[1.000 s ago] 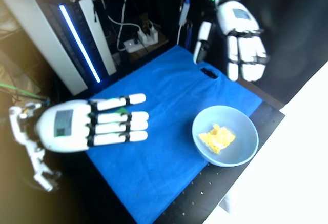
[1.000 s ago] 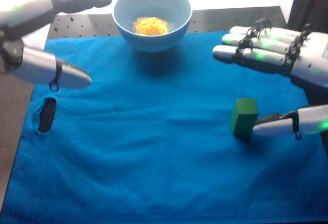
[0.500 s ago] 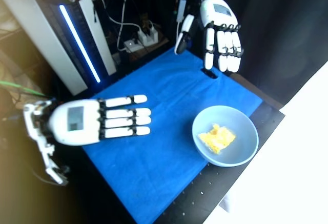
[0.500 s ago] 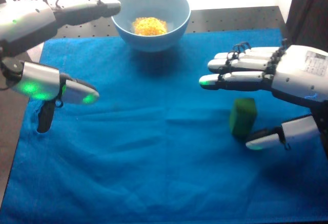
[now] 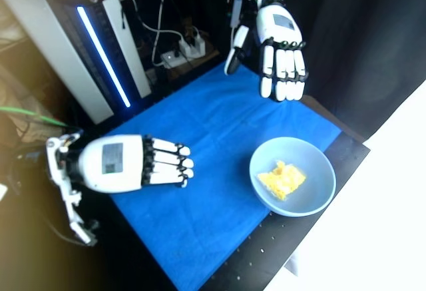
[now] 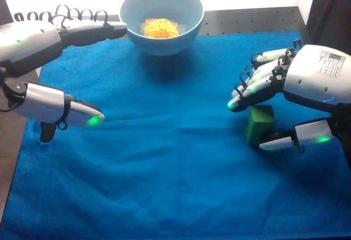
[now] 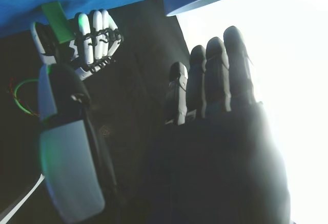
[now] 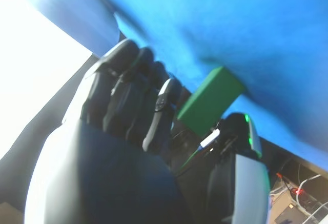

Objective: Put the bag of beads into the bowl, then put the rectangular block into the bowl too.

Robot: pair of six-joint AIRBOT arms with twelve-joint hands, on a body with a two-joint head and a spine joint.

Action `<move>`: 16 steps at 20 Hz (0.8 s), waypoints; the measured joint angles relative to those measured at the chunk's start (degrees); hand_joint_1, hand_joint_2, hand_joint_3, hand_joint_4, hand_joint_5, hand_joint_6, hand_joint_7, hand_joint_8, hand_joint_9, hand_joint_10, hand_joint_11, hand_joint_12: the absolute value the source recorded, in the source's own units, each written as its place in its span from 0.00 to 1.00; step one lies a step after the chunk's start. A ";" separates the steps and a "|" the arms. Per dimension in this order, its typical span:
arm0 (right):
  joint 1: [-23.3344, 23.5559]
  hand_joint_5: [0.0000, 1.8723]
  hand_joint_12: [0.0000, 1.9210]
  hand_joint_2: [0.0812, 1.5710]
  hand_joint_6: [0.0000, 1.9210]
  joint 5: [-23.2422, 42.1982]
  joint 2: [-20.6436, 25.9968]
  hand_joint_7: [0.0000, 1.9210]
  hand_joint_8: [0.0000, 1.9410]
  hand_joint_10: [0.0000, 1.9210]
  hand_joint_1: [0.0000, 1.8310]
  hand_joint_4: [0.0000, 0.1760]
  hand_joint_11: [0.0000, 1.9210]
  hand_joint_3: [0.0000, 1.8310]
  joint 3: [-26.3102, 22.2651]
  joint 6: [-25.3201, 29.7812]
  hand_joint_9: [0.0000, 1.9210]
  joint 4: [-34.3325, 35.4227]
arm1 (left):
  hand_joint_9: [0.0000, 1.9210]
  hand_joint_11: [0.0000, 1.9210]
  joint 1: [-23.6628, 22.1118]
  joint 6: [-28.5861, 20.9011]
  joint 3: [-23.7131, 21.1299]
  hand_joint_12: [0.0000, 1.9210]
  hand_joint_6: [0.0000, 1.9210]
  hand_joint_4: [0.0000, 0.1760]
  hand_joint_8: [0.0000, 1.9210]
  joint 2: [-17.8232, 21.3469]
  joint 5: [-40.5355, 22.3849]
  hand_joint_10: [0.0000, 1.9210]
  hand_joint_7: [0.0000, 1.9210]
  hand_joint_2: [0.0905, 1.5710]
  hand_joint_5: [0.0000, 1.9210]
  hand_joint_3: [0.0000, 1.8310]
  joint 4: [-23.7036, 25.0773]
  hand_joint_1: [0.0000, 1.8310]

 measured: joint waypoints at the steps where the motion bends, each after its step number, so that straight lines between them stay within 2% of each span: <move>1: 0.00 0.55 0.97 0.62 0.01 0.00 0.00 0.35 0.64 0.85 0.49 0.00 0.30 0.00 0.04 0.00 0.32 -0.02 | 0.08 0.00 0.02 0.00 0.00 0.22 0.00 0.67 0.00 0.00 0.02 0.00 0.11 0.55 0.09 0.00 -0.07 0.41; 2: 0.00 0.56 0.99 0.66 0.36 0.00 0.00 0.39 0.67 0.85 0.55 0.70 0.33 0.00 0.04 0.00 0.37 0.00 | 0.09 0.00 0.31 0.00 0.00 0.23 0.00 0.67 0.00 -0.09 -0.28 0.00 0.11 0.55 0.09 0.00 -0.07 0.41; 3: 0.00 0.54 0.98 0.68 0.47 0.02 0.02 0.44 0.63 0.80 0.55 0.94 0.35 0.00 0.04 0.00 0.41 0.00 | 0.09 0.00 0.70 0.00 0.00 0.23 0.00 0.68 0.00 -0.35 -0.33 0.00 0.11 0.55 0.09 0.00 -0.35 0.41; 4: 0.00 0.55 1.00 0.68 0.47 0.00 0.00 0.49 0.66 0.83 0.59 0.11 0.42 0.00 0.09 0.00 0.47 0.00 | 0.08 0.00 0.72 0.00 0.00 0.23 0.00 0.73 0.00 -0.35 0.04 0.00 0.11 0.55 0.09 0.00 -0.07 0.41; 5: 0.00 0.55 1.00 0.68 0.47 0.00 0.02 0.49 0.66 0.83 0.59 0.11 0.42 0.00 0.09 -0.02 0.47 0.02 | 0.08 0.00 0.72 0.00 0.00 0.23 0.00 0.73 0.00 -0.35 0.22 0.00 0.11 0.55 0.09 0.00 0.09 0.41; 6: 0.00 0.56 0.96 0.67 0.46 -0.02 0.02 0.54 0.60 0.77 0.63 0.00 0.47 0.00 0.09 0.00 0.53 0.04 | 0.08 0.00 0.72 0.00 0.00 0.23 0.00 0.84 0.00 -0.35 0.15 0.00 0.11 0.55 0.09 0.00 -0.13 0.41; 7: 0.00 0.57 0.92 0.66 0.43 0.11 0.00 0.59 0.61 0.77 0.64 0.00 0.55 0.00 0.09 0.13 0.60 0.07 | 0.09 0.00 0.72 0.00 0.02 0.23 0.00 0.86 0.00 -0.35 0.00 0.00 0.11 0.54 0.09 0.00 -0.44 0.42; 8: 0.00 0.57 0.92 0.67 0.44 0.11 0.00 0.59 0.59 0.75 0.64 0.00 0.55 0.00 0.09 0.11 0.60 0.35 | 0.09 0.00 0.85 0.00 0.00 0.23 0.00 0.87 0.00 -0.35 0.00 0.00 0.11 0.54 0.09 0.00 -0.39 0.42; 9: 0.00 0.56 0.91 0.67 0.44 0.09 0.00 0.59 0.58 0.75 0.64 0.00 0.55 0.00 0.09 0.11 0.60 0.52 | 0.08 0.00 1.11 0.00 0.00 0.22 0.00 0.84 0.00 -0.42 -0.02 0.00 0.11 0.55 0.09 0.00 -0.35 0.41; 10: 0.00 0.56 0.90 0.67 0.45 0.11 0.02 0.59 0.59 0.74 0.64 0.00 0.55 0.00 0.09 0.11 0.60 0.61 | 0.07 0.00 1.29 0.00 0.00 0.22 0.00 0.87 0.00 -0.59 0.20 0.00 0.10 0.55 0.08 0.00 -0.39 0.40; 11: 0.00 0.60 0.98 0.65 0.39 0.09 0.02 0.58 0.76 0.91 0.65 0.00 0.58 0.00 0.09 0.11 0.59 0.63 | 0.06 0.00 1.44 0.00 0.00 0.21 0.00 0.87 0.00 -0.83 0.26 0.00 0.08 0.56 0.08 0.00 -0.39 0.41; 12: 0.13 0.60 0.98 0.65 0.39 0.11 0.02 0.58 0.76 0.91 0.65 0.00 0.58 0.00 0.09 0.11 0.59 0.61 | 0.06 0.00 1.51 0.00 0.00 0.21 0.00 0.87 0.00 -0.96 0.26 0.00 0.08 0.56 0.08 0.00 -0.39 0.41; 13: 0.55 0.57 0.96 0.67 0.44 0.22 0.04 0.53 0.75 0.88 0.64 0.00 0.53 0.00 0.07 0.09 0.56 0.46 | 0.04 0.00 1.68 -0.02 0.00 0.19 0.00 0.77 0.00 -1.03 0.28 0.00 0.07 0.56 0.08 0.00 -0.37 0.41; 15: 2.23 0.56 0.86 0.67 0.46 1.62 0.94 0.56 0.60 0.75 0.64 0.00 0.52 0.00 -0.46 0.09 0.57 0.46 | 0.04 0.00 1.68 -0.02 0.00 0.17 0.00 0.70 0.00 -1.01 0.24 0.00 0.07 0.56 0.08 0.00 -0.44 0.41; 16: 3.43 0.57 0.86 0.66 0.44 2.73 1.46 0.58 0.56 0.72 0.64 0.00 0.50 0.00 -0.63 0.13 0.57 0.66 | 0.03 0.00 1.68 0.00 0.00 0.16 0.00 0.77 0.00 -1.01 0.24 0.00 0.07 0.57 0.08 0.00 -0.44 0.42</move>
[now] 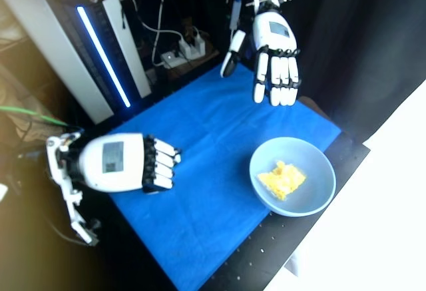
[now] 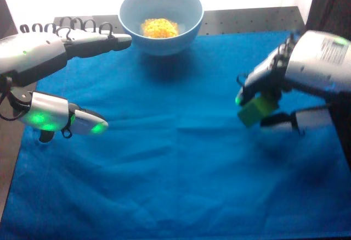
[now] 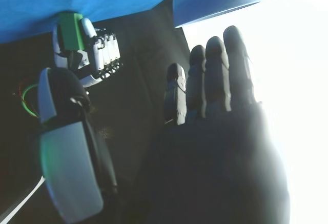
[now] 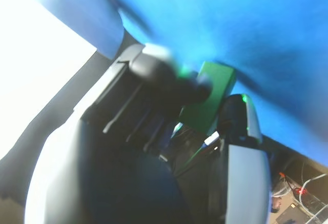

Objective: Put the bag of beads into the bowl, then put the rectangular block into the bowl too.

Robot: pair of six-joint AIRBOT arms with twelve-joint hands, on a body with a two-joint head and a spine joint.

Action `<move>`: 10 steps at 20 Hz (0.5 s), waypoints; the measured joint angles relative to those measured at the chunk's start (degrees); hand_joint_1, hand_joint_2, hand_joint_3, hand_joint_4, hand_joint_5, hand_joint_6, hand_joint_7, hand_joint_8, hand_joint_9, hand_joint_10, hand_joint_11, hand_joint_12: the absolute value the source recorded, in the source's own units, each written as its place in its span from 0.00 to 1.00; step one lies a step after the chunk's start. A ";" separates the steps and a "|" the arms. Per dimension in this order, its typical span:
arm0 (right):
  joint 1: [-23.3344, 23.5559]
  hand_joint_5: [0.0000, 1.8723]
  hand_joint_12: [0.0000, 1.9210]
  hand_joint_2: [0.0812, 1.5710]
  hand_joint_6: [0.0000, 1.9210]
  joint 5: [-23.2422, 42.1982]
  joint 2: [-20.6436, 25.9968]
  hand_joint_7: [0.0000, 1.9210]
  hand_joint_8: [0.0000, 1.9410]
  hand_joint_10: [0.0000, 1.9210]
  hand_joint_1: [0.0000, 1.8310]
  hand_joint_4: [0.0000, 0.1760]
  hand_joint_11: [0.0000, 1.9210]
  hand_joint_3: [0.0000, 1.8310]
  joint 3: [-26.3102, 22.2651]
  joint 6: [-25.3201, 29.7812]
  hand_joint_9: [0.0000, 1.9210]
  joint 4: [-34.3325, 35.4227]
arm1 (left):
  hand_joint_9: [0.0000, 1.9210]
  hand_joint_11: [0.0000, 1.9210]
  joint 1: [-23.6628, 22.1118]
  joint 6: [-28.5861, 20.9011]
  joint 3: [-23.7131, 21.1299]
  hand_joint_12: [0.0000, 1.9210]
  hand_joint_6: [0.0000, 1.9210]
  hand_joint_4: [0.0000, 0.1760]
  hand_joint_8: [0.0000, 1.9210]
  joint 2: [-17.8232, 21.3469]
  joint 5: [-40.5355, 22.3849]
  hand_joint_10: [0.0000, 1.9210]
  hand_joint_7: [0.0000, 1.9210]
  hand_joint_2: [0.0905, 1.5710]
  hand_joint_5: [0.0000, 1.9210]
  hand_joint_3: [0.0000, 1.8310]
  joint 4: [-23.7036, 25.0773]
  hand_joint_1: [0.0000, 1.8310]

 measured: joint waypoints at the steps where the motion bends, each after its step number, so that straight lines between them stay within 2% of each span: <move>1: 1.70 0.58 0.91 0.66 0.43 1.18 0.26 0.58 0.60 0.78 0.63 0.00 0.52 0.00 0.02 0.00 0.58 0.68 | 0.03 0.00 0.11 -0.02 0.00 0.14 0.00 0.82 0.00 0.00 -0.09 0.00 0.07 0.57 0.08 0.00 -0.11 0.42; 2: 3.63 0.58 0.93 0.66 0.43 2.14 0.33 0.58 0.63 0.80 0.63 0.00 0.52 0.00 0.31 0.00 0.58 1.42 | 0.03 0.00 0.46 -0.04 0.00 0.14 0.00 0.83 0.00 0.00 -0.46 0.00 0.07 0.57 0.08 0.00 -0.39 0.42; 3: 5.60 0.59 0.99 0.65 0.42 2.95 0.33 0.55 0.76 0.92 0.61 0.03 0.53 0.00 1.11 0.07 0.55 1.38 | 0.02 0.00 0.74 -0.02 -0.15 0.11 0.00 0.76 0.00 0.00 -0.72 0.00 0.06 0.56 0.08 0.00 -0.76 0.43; 4: 7.34 0.56 0.91 0.67 0.46 3.37 0.22 0.52 0.66 0.80 0.63 0.00 0.48 0.00 2.54 0.09 0.52 0.96 | 0.02 0.00 1.07 -0.11 -0.42 0.11 0.00 0.67 0.00 0.00 -0.98 0.00 0.06 0.56 0.08 0.00 -1.25 0.44; 6: 11.32 0.61 0.89 0.64 0.37 2.32 -1.03 0.59 0.48 0.71 0.65 0.00 0.52 0.00 6.19 0.04 0.58 1.40 | 0.03 0.00 1.36 -0.11 -0.66 0.07 0.00 0.91 0.00 0.00 -1.01 0.00 0.07 0.57 0.06 0.00 -1.11 0.41; 7: 13.20 0.64 0.87 0.63 0.33 1.60 -2.08 0.61 0.40 0.66 0.65 0.00 0.50 0.00 7.50 -0.13 0.58 2.16 | 0.04 0.01 1.36 -0.13 -0.66 0.07 0.00 0.84 0.00 -0.02 -1.33 0.01 0.08 0.57 0.06 0.00 -1.14 0.40; 8: 15.50 0.61 0.82 0.63 0.32 0.96 -4.44 0.63 0.39 0.60 0.69 0.00 0.49 0.00 9.79 -0.11 0.58 3.26 | 0.05 0.02 1.36 -0.13 -0.79 0.07 0.00 0.83 0.00 -0.07 -2.27 0.01 0.08 0.56 0.07 0.00 -1.20 0.40; 9: 16.31 0.56 0.76 0.64 0.41 0.48 -5.75 0.67 0.31 0.53 0.70 0.00 0.56 0.00 10.82 -0.13 0.64 3.78 | 0.03 0.01 1.36 -0.13 -0.79 0.06 0.00 0.91 0.00 -0.20 -2.64 0.00 0.06 0.57 0.05 0.00 -1.20 0.41; 10: 17.75 0.55 0.74 0.64 0.43 -1.18 -9.07 0.68 0.29 0.48 0.70 0.00 0.58 0.00 13.57 -0.04 0.67 3.69 | 0.03 0.00 1.36 -0.13 -0.79 0.06 0.00 0.92 0.00 -0.39 -3.10 0.00 0.06 0.57 0.05 0.00 -1.20 0.41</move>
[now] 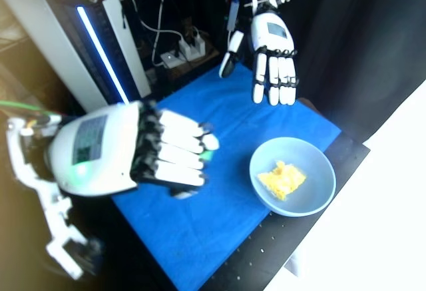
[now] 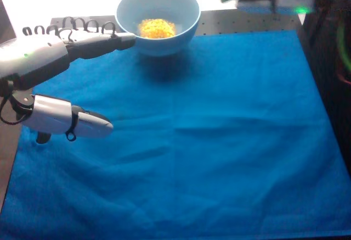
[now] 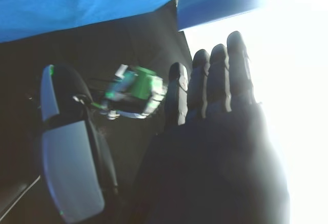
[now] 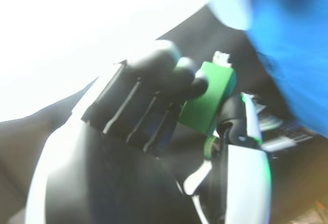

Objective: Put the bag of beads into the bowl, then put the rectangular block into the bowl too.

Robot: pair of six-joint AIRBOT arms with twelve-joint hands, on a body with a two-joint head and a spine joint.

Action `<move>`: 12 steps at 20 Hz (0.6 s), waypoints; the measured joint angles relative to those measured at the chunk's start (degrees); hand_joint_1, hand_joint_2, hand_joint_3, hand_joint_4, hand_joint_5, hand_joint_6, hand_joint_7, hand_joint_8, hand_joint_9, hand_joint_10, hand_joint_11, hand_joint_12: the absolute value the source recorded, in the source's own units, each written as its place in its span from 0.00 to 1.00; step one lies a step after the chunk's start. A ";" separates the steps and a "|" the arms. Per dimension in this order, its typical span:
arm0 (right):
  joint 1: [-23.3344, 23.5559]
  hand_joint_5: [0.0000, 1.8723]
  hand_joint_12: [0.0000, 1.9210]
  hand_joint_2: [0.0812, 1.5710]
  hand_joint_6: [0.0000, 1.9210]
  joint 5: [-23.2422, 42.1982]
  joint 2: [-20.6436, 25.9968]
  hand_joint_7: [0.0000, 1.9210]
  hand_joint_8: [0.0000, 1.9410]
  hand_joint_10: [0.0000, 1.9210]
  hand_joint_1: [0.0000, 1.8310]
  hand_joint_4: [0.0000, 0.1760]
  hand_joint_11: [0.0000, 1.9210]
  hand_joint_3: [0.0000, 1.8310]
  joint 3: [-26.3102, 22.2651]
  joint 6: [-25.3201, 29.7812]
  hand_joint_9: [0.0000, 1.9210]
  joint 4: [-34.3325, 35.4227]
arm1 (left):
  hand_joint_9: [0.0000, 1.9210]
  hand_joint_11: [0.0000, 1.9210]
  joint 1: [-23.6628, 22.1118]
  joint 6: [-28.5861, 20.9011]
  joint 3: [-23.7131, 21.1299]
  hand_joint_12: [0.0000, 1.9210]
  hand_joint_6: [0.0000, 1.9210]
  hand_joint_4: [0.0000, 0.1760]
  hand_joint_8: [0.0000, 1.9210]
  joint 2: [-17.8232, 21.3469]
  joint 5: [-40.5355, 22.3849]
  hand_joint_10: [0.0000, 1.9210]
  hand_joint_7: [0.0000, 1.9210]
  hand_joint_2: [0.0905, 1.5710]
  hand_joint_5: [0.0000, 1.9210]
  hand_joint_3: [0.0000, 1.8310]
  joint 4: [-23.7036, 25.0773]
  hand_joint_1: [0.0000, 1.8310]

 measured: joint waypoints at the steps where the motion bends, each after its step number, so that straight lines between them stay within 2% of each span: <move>1: 1.27 0.57 0.83 0.66 0.44 -2.40 -3.28 0.65 0.32 0.60 0.65 0.00 0.55 0.00 2.54 -0.02 0.63 -0.24 | 0.02 0.00 0.07 0.02 -0.11 0.06 0.00 0.75 0.00 -0.04 0.00 0.00 0.05 0.56 0.05 0.00 0.04 0.43; 2: 2.19 0.57 0.87 0.66 0.44 -4.35 -5.68 0.64 0.40 0.66 0.64 0.00 0.57 0.00 4.48 0.00 0.63 -0.74 | 0.02 0.00 0.13 0.07 -0.22 0.07 0.00 0.66 0.00 -0.15 -0.15 0.00 0.04 0.56 0.04 0.00 0.04 0.44; 3: 3.17 0.57 0.88 0.66 0.45 -5.99 -7.85 0.63 0.43 0.69 0.64 0.00 0.58 0.00 6.32 0.04 0.63 -1.22 | 0.02 0.00 0.13 0.15 -0.22 0.08 0.00 0.64 0.00 -0.35 -0.22 0.00 0.04 0.56 0.04 0.00 0.04 0.44; 4: 4.26 0.58 0.85 0.66 0.44 -7.15 -9.57 0.64 0.42 0.66 0.64 0.00 0.61 0.00 7.93 0.09 0.65 -1.31 | 0.01 0.00 0.17 0.17 -0.22 0.05 0.00 0.41 0.00 -0.39 -0.26 0.00 0.04 0.56 0.04 0.00 0.11 0.47; 6: 6.34 0.56 0.81 0.67 0.47 -8.57 -13.31 0.64 0.38 0.61 0.64 0.00 0.63 0.00 12.20 0.13 0.65 -0.59 | 0.00 0.00 0.17 0.22 -0.20 0.00 0.00 0.34 0.00 -0.39 -0.90 0.00 0.03 0.55 0.04 0.00 -0.09 0.51; 8: 6.88 0.56 0.79 0.67 0.45 -10.32 -16.55 0.64 0.27 0.56 0.63 0.00 0.58 0.00 16.31 0.09 0.63 0.02 | 0.01 0.00 0.17 0.22 -0.07 0.00 0.01 0.30 0.01 -0.57 -1.79 0.01 0.04 0.53 0.05 0.00 -0.09 0.50; 9: 6.95 0.38 0.65 0.60 0.15 -12.33 -18.32 0.51 0.14 0.35 0.55 0.00 0.38 0.00 18.05 0.00 0.48 0.31 | 0.00 0.00 0.17 0.28 0.20 0.00 0.01 0.16 0.00 -1.03 -2.21 0.00 0.04 0.54 0.05 0.00 -0.28 0.51; 10: 6.95 0.23 0.56 0.56 0.03 -13.94 -19.34 0.36 0.04 0.16 0.46 0.18 0.27 0.00 18.71 0.00 0.38 0.11 | 0.00 0.00 0.17 0.22 0.20 0.00 0.01 0.11 0.00 -1.11 -2.45 0.00 0.04 0.54 0.05 0.00 -0.20 0.52; 11: 6.88 0.04 0.54 0.48 0.01 -15.54 -20.13 0.13 0.01 0.04 0.40 0.84 0.06 0.00 18.88 -0.07 0.18 -0.59 | 0.00 0.00 0.17 0.22 0.28 0.00 0.01 0.16 0.01 -1.29 -2.67 0.00 0.04 0.55 0.06 0.00 0.02 0.52; 12: 6.84 0.01 0.51 0.45 0.00 -16.13 -20.76 0.07 0.00 0.01 0.37 0.97 0.01 0.00 19.50 0.09 0.11 -0.87 | 0.01 0.01 0.09 0.24 0.52 0.00 0.01 0.20 0.00 -1.60 -2.67 0.00 0.04 0.55 0.06 0.00 -0.04 0.51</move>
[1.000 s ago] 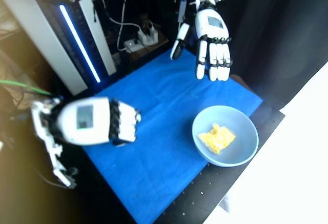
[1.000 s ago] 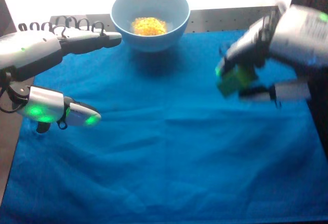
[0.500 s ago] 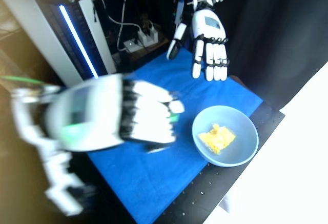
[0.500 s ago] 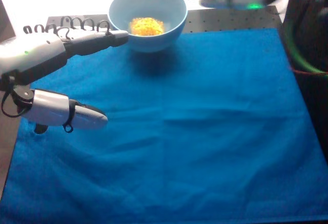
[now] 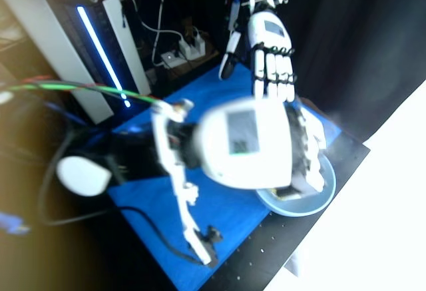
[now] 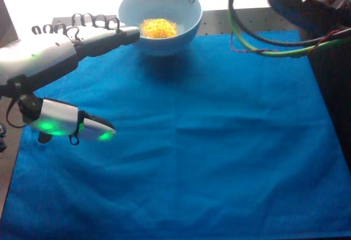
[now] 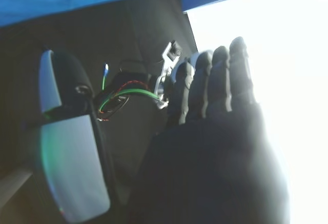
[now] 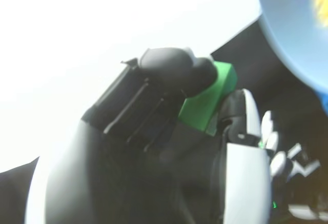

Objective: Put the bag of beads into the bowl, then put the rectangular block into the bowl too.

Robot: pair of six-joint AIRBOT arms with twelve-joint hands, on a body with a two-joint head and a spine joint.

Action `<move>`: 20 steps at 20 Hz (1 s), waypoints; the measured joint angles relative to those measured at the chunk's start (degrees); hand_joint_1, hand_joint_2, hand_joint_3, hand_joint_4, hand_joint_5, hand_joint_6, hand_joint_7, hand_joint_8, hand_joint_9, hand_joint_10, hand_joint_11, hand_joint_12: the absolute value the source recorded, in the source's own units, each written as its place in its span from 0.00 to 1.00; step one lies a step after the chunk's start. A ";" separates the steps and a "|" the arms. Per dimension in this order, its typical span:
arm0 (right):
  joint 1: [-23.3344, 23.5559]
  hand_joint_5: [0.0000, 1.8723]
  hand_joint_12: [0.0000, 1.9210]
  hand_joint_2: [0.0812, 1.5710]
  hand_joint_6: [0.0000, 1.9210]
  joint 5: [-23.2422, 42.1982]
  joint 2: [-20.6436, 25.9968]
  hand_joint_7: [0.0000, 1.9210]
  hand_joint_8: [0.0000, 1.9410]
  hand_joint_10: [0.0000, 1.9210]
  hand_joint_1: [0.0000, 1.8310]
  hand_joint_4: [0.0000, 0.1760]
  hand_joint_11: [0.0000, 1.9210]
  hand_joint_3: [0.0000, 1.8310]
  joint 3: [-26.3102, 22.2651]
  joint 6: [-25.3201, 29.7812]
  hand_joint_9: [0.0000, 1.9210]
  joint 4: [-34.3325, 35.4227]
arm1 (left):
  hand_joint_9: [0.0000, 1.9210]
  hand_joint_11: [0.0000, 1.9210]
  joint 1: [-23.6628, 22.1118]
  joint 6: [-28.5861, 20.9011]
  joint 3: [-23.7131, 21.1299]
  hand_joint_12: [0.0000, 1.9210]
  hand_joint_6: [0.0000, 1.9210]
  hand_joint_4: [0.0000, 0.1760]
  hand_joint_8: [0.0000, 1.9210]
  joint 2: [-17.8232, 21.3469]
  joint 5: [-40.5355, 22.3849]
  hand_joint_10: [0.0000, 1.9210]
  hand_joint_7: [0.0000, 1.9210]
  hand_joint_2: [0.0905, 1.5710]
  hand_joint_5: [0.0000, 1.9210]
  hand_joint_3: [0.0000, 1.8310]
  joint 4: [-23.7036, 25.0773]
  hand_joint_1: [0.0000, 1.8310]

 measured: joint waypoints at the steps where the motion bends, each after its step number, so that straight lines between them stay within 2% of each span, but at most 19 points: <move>1: 0.02 0.00 0.40 0.43 0.00 -0.37 -0.66 0.01 0.00 0.01 0.35 0.99 0.00 0.00 0.96 -0.02 0.05 0.39 | 0.01 0.02 -0.17 0.00 0.11 0.01 0.01 0.23 0.00 -0.09 0.07 0.00 0.04 0.55 0.06 0.00 -0.04 0.50; 2: 0.04 0.00 0.35 0.43 0.00 -0.39 -0.85 0.00 0.00 0.00 0.34 1.00 0.00 0.00 1.42 0.00 0.04 0.44 | 0.01 0.03 -0.22 -0.02 0.28 0.01 0.01 0.29 0.00 -0.09 -0.04 0.00 0.04 0.56 0.06 0.00 0.07 0.51; 3: 0.13 0.00 0.31 0.45 0.00 -0.52 -0.92 0.00 0.00 0.00 0.34 1.00 0.00 0.00 1.73 0.00 0.02 0.42 | 0.01 0.02 -0.24 0.04 0.35 0.01 0.00 0.29 0.00 -0.09 -0.07 0.00 0.04 0.56 0.05 0.00 -0.04 0.51; 4: 0.13 0.00 0.30 0.45 0.00 -1.22 -1.01 0.00 0.00 0.00 0.34 1.00 0.00 0.00 2.12 -0.02 0.02 0.48 | 0.01 0.00 -0.35 0.04 0.59 0.07 0.00 0.29 0.00 -0.15 0.00 0.00 0.04 0.56 0.05 0.00 -0.24 0.51; 5: 0.13 0.00 0.32 0.45 0.00 -1.42 -1.01 0.00 0.00 0.00 0.34 1.00 0.00 0.00 2.14 -0.04 0.03 0.46 | 0.02 0.00 -0.35 0.04 0.59 0.13 0.00 0.25 0.00 -0.15 -0.04 0.00 0.04 0.56 0.05 0.00 -0.22 0.51; 6: 0.13 0.00 0.33 0.45 0.00 -1.84 -1.01 0.00 0.00 0.00 0.34 1.00 0.00 0.00 2.16 -0.04 0.03 0.20 | 0.02 0.00 -0.35 0.04 0.57 0.14 0.00 0.24 0.00 -0.20 -0.11 0.00 0.04 0.56 0.05 0.00 -0.04 0.51; 7: 0.13 0.00 0.17 0.50 0.00 -1.90 -0.98 0.00 0.00 0.00 0.37 1.00 0.00 0.01 2.10 -0.07 0.01 -0.04 | 0.01 0.00 -0.35 0.02 0.57 0.10 0.00 0.30 0.00 -0.22 -0.20 0.00 0.04 0.56 0.06 0.00 0.00 0.50; 9: 0.13 0.00 0.05 0.51 0.00 -1.68 -0.52 0.00 0.00 0.00 0.37 1.00 0.00 0.00 0.81 -0.11 0.00 -0.20 | 0.00 0.00 -0.44 0.04 0.57 0.02 0.00 0.40 0.00 -0.22 -0.57 0.00 0.03 0.57 0.06 0.00 -0.37 0.49; 11: -0.35 0.00 0.00 0.52 0.00 1.29 2.10 0.00 0.00 0.00 0.37 1.00 0.01 0.00 -2.45 -0.07 0.00 -0.87 | 0.00 0.02 -0.28 0.04 -0.02 0.02 0.00 0.41 0.00 -0.20 -1.68 0.00 0.01 0.57 0.05 0.00 -1.49 0.46; 12: -1.36 0.00 0.01 0.51 0.00 4.74 4.13 0.00 0.00 0.00 0.36 1.00 0.01 0.00 -4.63 -0.04 0.00 1.31 | 0.01 0.03 0.72 -0.02 -0.74 0.03 0.00 0.49 0.00 0.11 -3.43 0.00 0.01 0.56 0.04 0.00 -2.80 0.45; 13: -2.78 0.00 0.01 0.51 0.00 8.02 6.49 0.00 0.00 0.00 0.36 1.00 0.01 0.00 -6.97 -0.04 0.00 3.67 | 0.01 0.01 2.01 -0.02 -1.36 0.12 0.00 0.51 0.00 0.66 -4.81 0.00 0.01 0.56 0.04 0.00 -3.45 0.45; 14: -4.79 0.00 0.00 0.50 0.00 11.21 9.40 0.00 0.00 0.00 0.36 1.00 0.00 0.00 -9.88 -0.04 0.00 6.16 | 0.04 0.00 3.45 0.07 -2.08 0.22 0.00 0.65 0.00 1.31 -6.32 0.00 0.03 0.55 0.05 0.00 -5.11 0.42; 15: -6.95 0.00 0.00 0.50 0.00 13.94 12.13 0.00 0.00 0.00 0.36 1.00 0.00 0.00 -12.72 -0.15 0.00 8.20 | 0.04 0.00 4.79 0.57 -2.75 0.25 0.00 0.68 0.00 1.88 -7.96 0.00 0.04 0.55 0.05 0.00 -7.17 0.42; 16: -9.14 0.00 0.00 0.49 0.00 16.20 14.73 0.00 0.00 0.00 0.36 1.00 0.00 0.00 -15.39 -0.15 0.00 9.73 | 0.05 0.00 6.08 1.07 -3.74 0.26 0.00 0.82 0.00 2.60 -10.43 0.00 0.03 0.55 0.02 0.00 -9.22 0.35; 17: -11.82 0.00 0.00 0.49 0.00 19.23 17.94 0.00 0.00 0.00 0.36 1.00 0.00 0.00 -18.99 -0.17 0.00 11.54 | 0.05 0.00 8.22 2.23 -5.09 0.26 0.00 0.86 0.00 3.54 -14.49 0.00 0.03 0.55 0.01 0.00 -11.43 0.33; 18: -14.56 0.00 0.00 0.50 0.00 22.53 20.63 0.00 0.00 0.00 0.37 1.00 0.00 0.00 -22.08 -0.28 0.00 13.31 | 0.04 0.00 10.12 2.29 -6.14 0.26 0.00 0.65 0.00 4.22 -18.03 0.00 0.01 0.54 0.01 0.00 -12.57 0.28; 19: -17.07 0.00 0.00 0.52 0.00 25.31 22.51 0.00 0.00 0.00 0.44 1.00 0.00 0.00 -24.57 -0.37 0.00 15.28 | 0.01 0.00 11.63 2.43 -6.91 0.11 0.00 0.75 0.00 4.72 -20.57 0.00 0.00 0.53 0.01 0.00 -13.27 0.33; 20: -20.35 0.00 0.00 0.52 0.00 28.48 24.85 0.00 0.00 0.00 0.46 1.00 0.00 0.00 -27.80 -0.22 0.00 18.01 | 0.00 0.00 13.46 2.56 -7.82 0.06 0.00 0.78 0.00 5.42 -23.43 0.00 0.00 0.53 0.01 0.00 -14.45 0.34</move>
